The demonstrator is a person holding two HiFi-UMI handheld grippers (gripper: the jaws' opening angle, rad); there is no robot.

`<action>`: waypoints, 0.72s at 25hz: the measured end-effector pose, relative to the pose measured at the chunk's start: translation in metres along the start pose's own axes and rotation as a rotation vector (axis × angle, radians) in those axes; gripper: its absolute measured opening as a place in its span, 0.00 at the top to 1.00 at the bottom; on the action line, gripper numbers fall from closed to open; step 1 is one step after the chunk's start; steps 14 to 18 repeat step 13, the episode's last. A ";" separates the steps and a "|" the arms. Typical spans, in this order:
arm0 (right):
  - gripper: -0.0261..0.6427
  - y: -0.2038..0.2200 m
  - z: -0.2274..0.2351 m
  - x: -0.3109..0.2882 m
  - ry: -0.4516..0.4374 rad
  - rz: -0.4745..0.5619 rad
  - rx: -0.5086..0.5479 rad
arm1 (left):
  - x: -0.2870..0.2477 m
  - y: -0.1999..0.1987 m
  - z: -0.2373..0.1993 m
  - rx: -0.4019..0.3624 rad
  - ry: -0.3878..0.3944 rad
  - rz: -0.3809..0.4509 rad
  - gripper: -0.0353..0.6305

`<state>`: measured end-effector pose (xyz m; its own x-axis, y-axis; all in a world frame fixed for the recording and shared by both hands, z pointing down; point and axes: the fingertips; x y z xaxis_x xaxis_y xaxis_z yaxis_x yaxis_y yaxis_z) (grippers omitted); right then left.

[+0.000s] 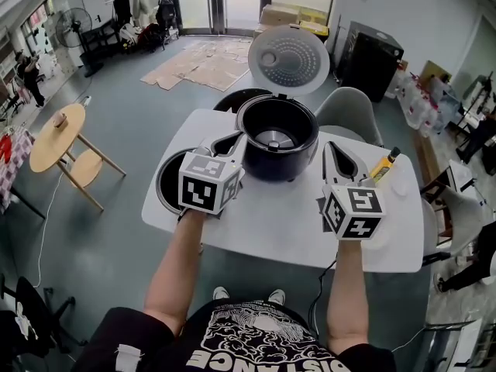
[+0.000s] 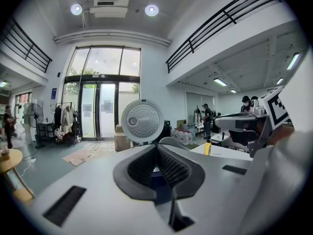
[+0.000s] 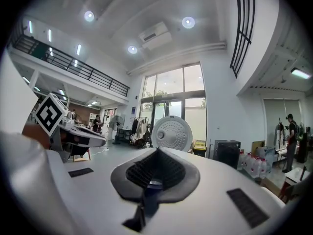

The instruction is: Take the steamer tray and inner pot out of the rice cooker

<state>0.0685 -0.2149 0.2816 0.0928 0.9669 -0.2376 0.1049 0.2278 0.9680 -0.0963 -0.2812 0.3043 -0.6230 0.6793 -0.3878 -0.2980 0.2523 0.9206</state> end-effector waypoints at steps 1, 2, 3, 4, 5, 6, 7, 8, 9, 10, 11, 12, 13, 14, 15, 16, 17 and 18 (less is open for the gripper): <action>0.94 0.000 -0.001 0.000 -0.002 -0.002 0.002 | 0.000 0.000 0.000 0.000 0.000 -0.001 0.92; 0.94 0.000 -0.003 -0.001 -0.005 -0.003 0.004 | 0.001 0.000 -0.001 0.001 0.000 -0.002 0.92; 0.94 0.000 -0.004 -0.001 -0.008 -0.004 0.007 | 0.001 0.000 -0.001 0.002 0.000 -0.003 0.92; 0.94 -0.001 -0.004 -0.001 -0.008 -0.004 0.009 | 0.000 0.001 -0.002 0.004 0.000 -0.005 0.92; 0.94 -0.001 -0.004 -0.002 -0.005 -0.002 0.012 | 0.000 0.001 -0.002 0.005 0.000 -0.006 0.92; 0.94 -0.002 -0.003 -0.002 -0.002 0.001 0.014 | -0.002 0.002 -0.002 0.005 0.001 -0.008 0.92; 0.94 -0.001 -0.002 -0.002 0.001 0.004 0.015 | -0.003 0.003 -0.001 0.004 0.003 -0.010 0.92; 0.94 0.000 -0.002 -0.003 0.003 0.004 0.015 | -0.005 0.004 -0.001 0.004 0.005 -0.011 0.92; 0.94 0.001 -0.001 -0.003 0.004 0.002 0.016 | -0.006 0.004 -0.001 0.003 0.006 -0.013 0.92; 0.94 0.001 -0.001 -0.004 0.005 0.001 0.018 | -0.007 0.005 -0.001 0.003 0.008 -0.014 0.92; 0.94 0.002 -0.001 -0.005 0.005 -0.001 0.020 | -0.008 0.005 -0.001 0.003 0.010 -0.015 0.92; 0.94 0.002 -0.002 -0.006 0.005 -0.003 0.021 | -0.009 0.005 -0.001 0.003 0.012 -0.015 0.92; 0.94 0.002 -0.002 -0.006 0.005 -0.004 0.023 | -0.009 0.005 -0.001 0.003 0.014 -0.015 0.92; 0.94 0.002 -0.002 -0.006 0.005 -0.004 0.023 | -0.009 0.005 -0.001 0.003 0.014 -0.015 0.92; 0.94 0.002 -0.002 -0.006 0.005 -0.004 0.023 | -0.009 0.005 -0.001 0.003 0.014 -0.015 0.92; 0.94 0.002 -0.002 -0.006 0.005 -0.004 0.023 | -0.009 0.005 -0.001 0.003 0.014 -0.015 0.92; 0.94 0.002 -0.002 -0.006 0.005 -0.004 0.023 | -0.009 0.005 -0.001 0.003 0.014 -0.015 0.92; 0.94 0.002 -0.002 -0.006 0.005 -0.004 0.023 | -0.009 0.005 -0.001 0.003 0.014 -0.015 0.92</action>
Point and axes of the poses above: the fingertips, and each gripper's own axes: x backward along the fingers, z to its right, y out of its underside, and after that the axes turned 11 degrees about -z, right-handed
